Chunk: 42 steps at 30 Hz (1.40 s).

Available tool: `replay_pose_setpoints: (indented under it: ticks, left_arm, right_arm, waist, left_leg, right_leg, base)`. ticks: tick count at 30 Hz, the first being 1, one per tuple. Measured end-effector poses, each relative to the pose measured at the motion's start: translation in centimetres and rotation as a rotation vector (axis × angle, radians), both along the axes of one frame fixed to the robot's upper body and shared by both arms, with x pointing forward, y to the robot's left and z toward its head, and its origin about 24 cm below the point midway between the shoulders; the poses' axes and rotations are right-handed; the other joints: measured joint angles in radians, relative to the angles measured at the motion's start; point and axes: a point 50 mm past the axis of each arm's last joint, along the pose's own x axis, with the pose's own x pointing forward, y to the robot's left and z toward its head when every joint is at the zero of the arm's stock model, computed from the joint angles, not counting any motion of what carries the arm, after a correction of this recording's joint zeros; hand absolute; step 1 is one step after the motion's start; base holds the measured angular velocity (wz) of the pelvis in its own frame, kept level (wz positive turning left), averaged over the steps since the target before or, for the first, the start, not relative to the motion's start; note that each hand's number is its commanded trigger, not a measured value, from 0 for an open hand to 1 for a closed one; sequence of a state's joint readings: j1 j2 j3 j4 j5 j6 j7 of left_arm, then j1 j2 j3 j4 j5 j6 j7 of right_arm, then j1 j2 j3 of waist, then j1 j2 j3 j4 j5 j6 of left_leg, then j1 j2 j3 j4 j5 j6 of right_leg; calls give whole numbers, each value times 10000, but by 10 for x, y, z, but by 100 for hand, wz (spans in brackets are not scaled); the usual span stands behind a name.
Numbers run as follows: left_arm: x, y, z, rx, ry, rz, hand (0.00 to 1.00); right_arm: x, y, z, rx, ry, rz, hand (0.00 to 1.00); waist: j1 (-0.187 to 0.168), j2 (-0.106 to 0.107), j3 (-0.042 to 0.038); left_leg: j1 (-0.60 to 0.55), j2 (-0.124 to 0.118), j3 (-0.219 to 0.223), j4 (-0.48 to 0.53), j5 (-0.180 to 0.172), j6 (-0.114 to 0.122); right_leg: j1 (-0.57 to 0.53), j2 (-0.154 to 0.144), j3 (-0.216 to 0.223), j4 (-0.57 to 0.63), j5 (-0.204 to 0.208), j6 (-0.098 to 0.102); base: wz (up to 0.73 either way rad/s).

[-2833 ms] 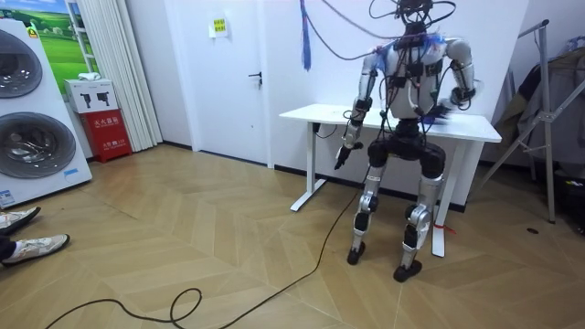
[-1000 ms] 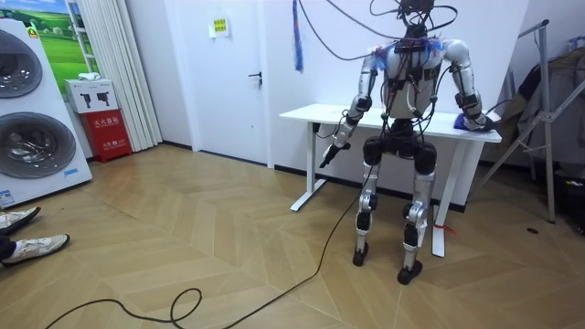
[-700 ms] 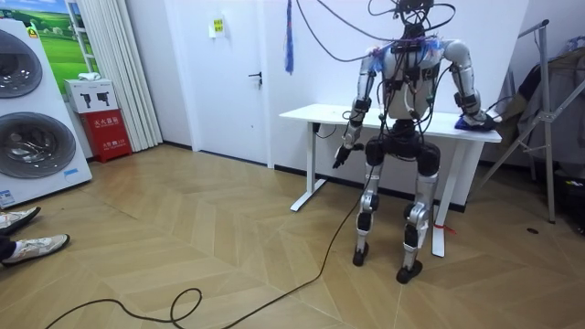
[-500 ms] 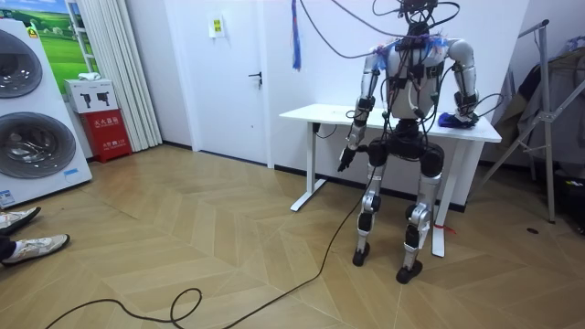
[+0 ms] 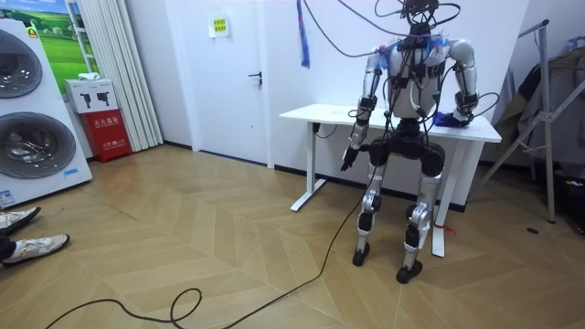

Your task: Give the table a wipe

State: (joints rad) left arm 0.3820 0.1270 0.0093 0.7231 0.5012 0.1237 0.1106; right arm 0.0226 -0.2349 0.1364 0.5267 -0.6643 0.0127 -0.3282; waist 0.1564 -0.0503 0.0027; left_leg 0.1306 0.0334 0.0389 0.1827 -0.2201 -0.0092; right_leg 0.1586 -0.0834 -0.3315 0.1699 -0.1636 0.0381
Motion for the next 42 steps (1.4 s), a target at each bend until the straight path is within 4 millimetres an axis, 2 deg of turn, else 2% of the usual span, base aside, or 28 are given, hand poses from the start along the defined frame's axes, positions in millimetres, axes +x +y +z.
replay_pose_setpoints:
  ticks: [5, 9, 12, 15, 18, 21, 23, 26, 28, 30, 31, 33, 35, 37, 38, 42]
  left_arm:
    - [2, 4, 2, 65, -249, 395, 0]
    - [12, 7, 4, 64, -692, 417, 0]
    - [15, 7, 6, 36, -907, 335, 0]
    - [16, 7, 6, -14, -1069, 290, 0]
    - [15, 11, 7, 12, -1159, 497, 0]
    - [14, 14, 8, -138, -1423, 1118, 0]
    - [12, 19, 9, -76, -1528, 1446, 0]
    - [10, 24, 11, -10, -1730, 2001, 0]
    - [10, 27, 12, -116, -1951, 2511, 0]
    - [8, 28, 12, -231, -2082, 2977, 0]
    - [6, 29, 12, -221, -2058, 3057, 0]
    - [0, 36, 14, -20, -2045, 3367, 0]
    - [-4, 43, 16, 185, -2107, 3753, 0]
    - [-9, 47, 17, 296, -2084, 3971, 0]
    - [-14, 49, 17, 340, -1953, 4071, 0]
    - [-21, 52, 16, 478, -1637, 4078, 0]
  right_arm:
    - [-6, -1, -3, -101, 2, 57, 0]
    - [-9, -3, 1, -80, -258, 175, 0]
    - [-11, -2, 6, 128, -437, 389, 0]
    - [-19, -2, 12, 381, -704, 522, 0]
    - [-20, -5, 16, 742, -890, 372, 0]
    - [-18, -24, 27, 965, -1440, -534, 0]
    - [-17, -42, 45, 1137, -2348, -1407, 0]
    - [-18, -59, 63, 1197, -3355, -2190, 0]
    - [-20, -68, 69, 1310, -3777, -2611, 0]
    - [-23, -81, 76, 1507, -4263, -3237, 0]
    - [-24, -85, 79, 1497, -4408, -3392, 0]
    - [-31, -104, 85, 1280, -4903, -4291, 0]
    - [-42, -120, 81, 1287, -4964, -5308, 0]
    - [-53, -132, 73, 1368, -4878, -6261, 0]
    - [-62, -138, 63, 1440, -4604, -6904, 0]
    - [-94, -147, 29, 1907, -3151, -8509, 0]
  waist:
    - [-213, 16, -30]
    - [-422, 30, -34]
    - [-700, 66, -59]
    - [-828, 116, -90]
    - [-1074, 85, -101]
    - [-1266, 67, -119]
    - [-1423, 93, -86]
    - [-1615, 36, -64]
    - [-1657, 33, -60]
    - [-1773, -104, -31]
    - [-1769, -63, -39]
    - [-1878, -101, -42]
    - [-1892, -229, -43]
    - [-1906, -262, -34]
    - [-1943, -344, -67]
    - [-2118, -459, -57]
  left_leg:
    - [39, 5, -87, 20, -2, 1]
    - [29, 4, -132, 32, -2, 1]
    - [103, -5, -94, -2, -1, 3]
    - [207, -6, 56, -92, 1, 6]
    - [232, -12, 112, -113, 4, 11]
    - [283, 0, 290, -160, 7, 15]
    - [309, 14, 442, -194, 7, 15]
    - [401, 40, 571, -267, 6, 14]
    - [498, 77, 704, -328, 5, 12]
    - [539, 86, 896, -418, 5, 11]
    - [534, 86, 944, -447, 5, 12]
    - [496, 87, 1007, -486, 6, 13]
    - [526, 92, 1042, -486, 6, 14]
    - [551, 91, 1096, -481, 6, 14]
    - [568, 90, 1123, -480, 6, 14]
    - [529, 97, 1124, -508, -14, 35]
  right_leg:
    - [89, 4, -111, -31, 0, 0]
    - [143, -1, -142, -35, 1, 1]
    - [155, -2, -8, -17, 1, 2]
    - [152, -2, 101, -12, -1, 5]
    - [139, -7, 211, -16, -2, 7]
    - [53, -5, 332, 24, -2, 7]
    - [-6, 23, 550, 20, -2, 7]
    - [-41, 60, 703, 11, -2, 7]
    - [-72, 111, 857, 11, -2, 6]
    - [-172, 127, 1006, 55, -2, 6]
    - [-226, 128, 1060, 84, -2, 6]
    - [-392, 124, 1131, 179, -2, 7]
    - [-390, 129, 1174, 173, -2, 7]
    - [-384, 136, 1265, 151, -2, 7]
    - [-380, 136, 1281, 151, -2, 7]
    - [-393, 135, 1269, 134, -5, 11]
  base:
    - [7]
    - [3]
    - [-4]
    - [-14]
    - [-7]
    - [-17]
    - [-20]
    - [-16]
    - [-24]
    - [-21]
    - [-26]
    - [-14]
    - [-9]
    - [-11]
    - [0]
    - [0]
